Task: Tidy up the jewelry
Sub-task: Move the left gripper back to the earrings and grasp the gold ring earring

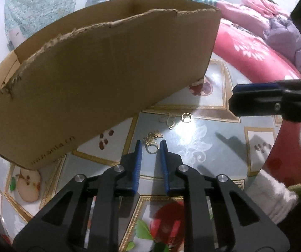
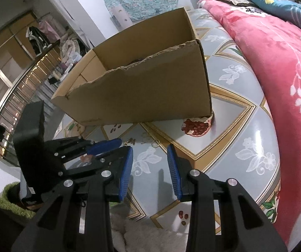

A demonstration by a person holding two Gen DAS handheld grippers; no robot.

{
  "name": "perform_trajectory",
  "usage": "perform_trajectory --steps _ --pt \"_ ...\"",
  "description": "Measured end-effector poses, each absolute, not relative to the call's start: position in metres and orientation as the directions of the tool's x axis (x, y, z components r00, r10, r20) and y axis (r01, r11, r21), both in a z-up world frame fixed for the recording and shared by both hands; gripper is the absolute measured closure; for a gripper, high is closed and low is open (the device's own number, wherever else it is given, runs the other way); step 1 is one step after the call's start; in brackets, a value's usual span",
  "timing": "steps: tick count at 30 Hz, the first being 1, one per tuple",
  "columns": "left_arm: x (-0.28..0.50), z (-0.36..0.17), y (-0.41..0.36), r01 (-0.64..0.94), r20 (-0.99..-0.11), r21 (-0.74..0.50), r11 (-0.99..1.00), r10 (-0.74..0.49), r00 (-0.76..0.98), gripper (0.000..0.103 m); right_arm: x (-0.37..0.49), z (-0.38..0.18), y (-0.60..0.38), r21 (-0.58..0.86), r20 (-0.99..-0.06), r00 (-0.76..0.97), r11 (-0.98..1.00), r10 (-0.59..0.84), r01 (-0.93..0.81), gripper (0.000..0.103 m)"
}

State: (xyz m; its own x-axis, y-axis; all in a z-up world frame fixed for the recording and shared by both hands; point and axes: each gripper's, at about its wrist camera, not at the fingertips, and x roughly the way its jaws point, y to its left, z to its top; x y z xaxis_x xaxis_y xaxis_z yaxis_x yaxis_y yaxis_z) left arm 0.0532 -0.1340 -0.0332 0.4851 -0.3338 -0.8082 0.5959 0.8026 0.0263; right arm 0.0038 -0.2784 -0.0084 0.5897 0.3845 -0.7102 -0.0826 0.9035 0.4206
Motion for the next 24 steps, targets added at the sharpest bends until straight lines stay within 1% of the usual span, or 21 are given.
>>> perform_trajectory --steps 5,18,24 --pt "0.055 -0.035 -0.138 0.589 -0.801 0.036 0.807 -0.329 0.500 0.092 0.007 -0.013 -0.280 0.430 -0.714 0.582 0.900 0.390 -0.076 0.069" --pt "0.051 -0.031 -0.125 0.592 -0.808 0.007 0.806 -0.345 0.479 0.092 0.014 -0.018 -0.284 0.434 -0.720 0.575 0.899 0.387 -0.062 0.069" --pt "0.045 -0.013 -0.111 0.591 -0.772 -0.003 0.807 -0.378 0.512 0.092 0.016 -0.019 -0.281 0.431 -0.722 0.570 0.899 0.392 -0.072 0.069"
